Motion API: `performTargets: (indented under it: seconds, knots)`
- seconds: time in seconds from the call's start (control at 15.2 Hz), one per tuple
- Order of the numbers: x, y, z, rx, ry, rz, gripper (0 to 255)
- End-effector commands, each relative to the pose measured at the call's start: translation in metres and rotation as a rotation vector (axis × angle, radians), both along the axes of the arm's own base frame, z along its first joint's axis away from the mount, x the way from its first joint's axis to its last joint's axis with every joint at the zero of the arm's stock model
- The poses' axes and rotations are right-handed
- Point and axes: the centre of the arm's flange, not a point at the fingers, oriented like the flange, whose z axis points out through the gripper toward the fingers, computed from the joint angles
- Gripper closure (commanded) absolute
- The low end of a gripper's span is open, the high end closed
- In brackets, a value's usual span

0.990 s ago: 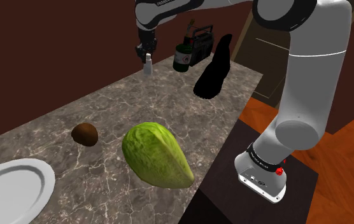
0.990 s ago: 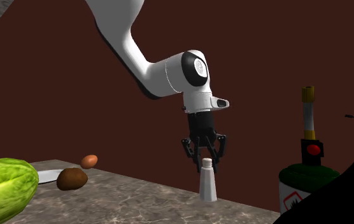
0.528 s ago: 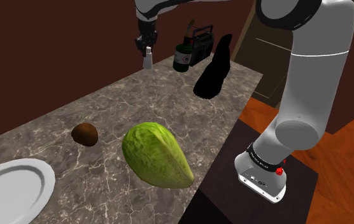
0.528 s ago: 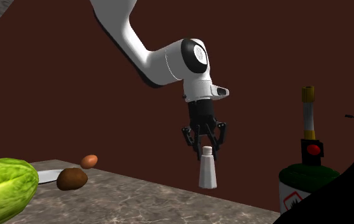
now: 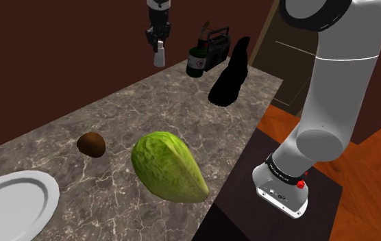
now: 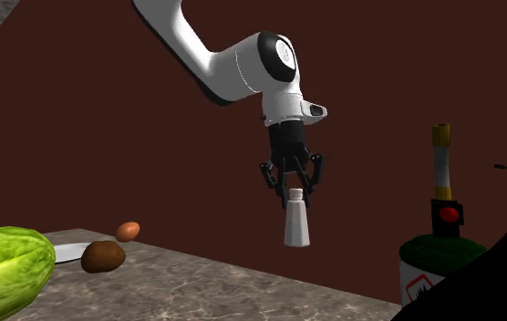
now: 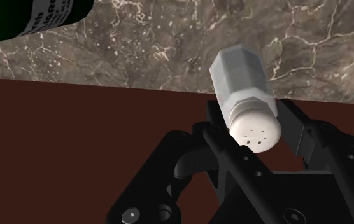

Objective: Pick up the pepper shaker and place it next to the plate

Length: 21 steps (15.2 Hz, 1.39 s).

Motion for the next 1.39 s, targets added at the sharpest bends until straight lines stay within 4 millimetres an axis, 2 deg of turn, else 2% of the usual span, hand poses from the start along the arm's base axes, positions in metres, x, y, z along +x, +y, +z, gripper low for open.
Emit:
performTargets:
  seconds: [0.0, 0.86, 0.92, 1.32]
  knots:
    - [0.0, 0.0, 0.01, 0.0, 0.0, 0.0, 255]
    - [0.0, 0.0, 0.079, 0.0, 0.0, 0.0, 255]
    - [0.0, 0.0, 0.08, 0.0, 0.0, 0.0, 255]
    - [-0.046, 0.064, 0.08, 0.0, 0.0, 0.0, 255]
